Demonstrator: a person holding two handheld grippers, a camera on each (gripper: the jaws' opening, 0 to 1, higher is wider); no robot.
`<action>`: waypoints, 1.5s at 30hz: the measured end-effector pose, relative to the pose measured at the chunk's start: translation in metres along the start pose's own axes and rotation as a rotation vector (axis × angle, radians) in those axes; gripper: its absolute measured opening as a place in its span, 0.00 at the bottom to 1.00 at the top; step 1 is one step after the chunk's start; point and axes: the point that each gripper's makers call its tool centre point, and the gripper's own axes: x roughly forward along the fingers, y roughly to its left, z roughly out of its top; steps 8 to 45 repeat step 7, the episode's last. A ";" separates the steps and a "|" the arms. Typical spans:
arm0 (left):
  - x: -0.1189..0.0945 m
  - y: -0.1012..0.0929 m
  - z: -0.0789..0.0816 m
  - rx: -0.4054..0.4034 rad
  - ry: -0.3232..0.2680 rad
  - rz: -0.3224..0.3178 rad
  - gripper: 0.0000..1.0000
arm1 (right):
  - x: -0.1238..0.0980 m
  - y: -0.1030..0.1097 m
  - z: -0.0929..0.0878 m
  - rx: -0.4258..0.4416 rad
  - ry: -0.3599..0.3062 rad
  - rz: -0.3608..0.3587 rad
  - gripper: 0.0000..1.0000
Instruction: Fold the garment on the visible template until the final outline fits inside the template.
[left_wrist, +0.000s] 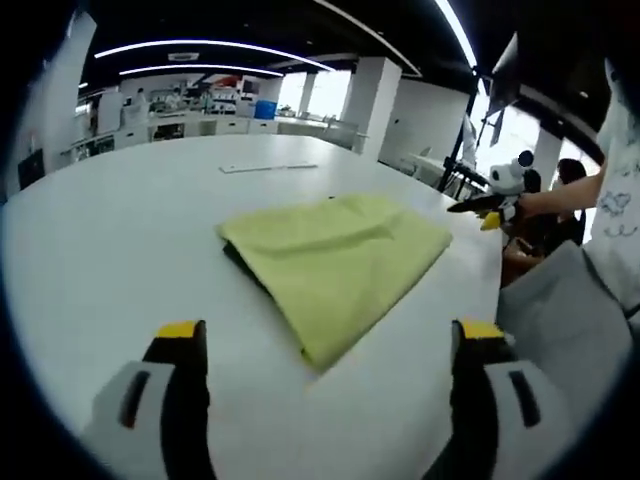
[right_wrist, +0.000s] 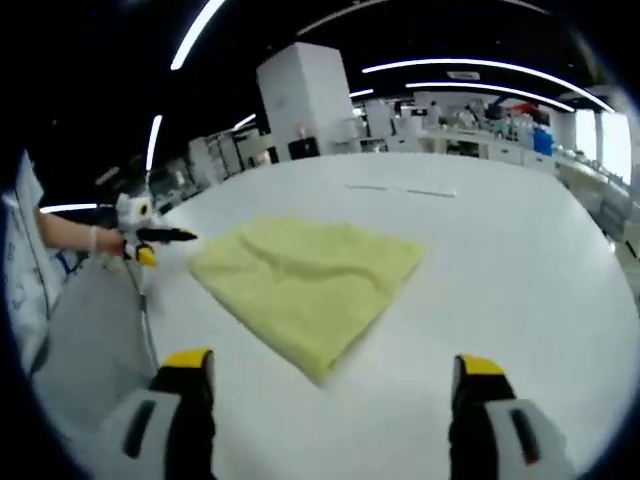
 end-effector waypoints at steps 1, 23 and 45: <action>0.000 -0.002 0.001 -0.001 0.001 0.001 0.99 | -0.001 0.001 0.000 -0.005 -0.004 -0.002 1.00; 0.000 -0.008 0.005 -0.007 -0.013 0.009 0.99 | -0.004 0.009 -0.001 0.011 -0.013 0.007 0.99; 0.000 -0.008 0.005 -0.007 -0.013 0.009 0.99 | -0.004 0.009 -0.001 0.011 -0.013 0.007 0.99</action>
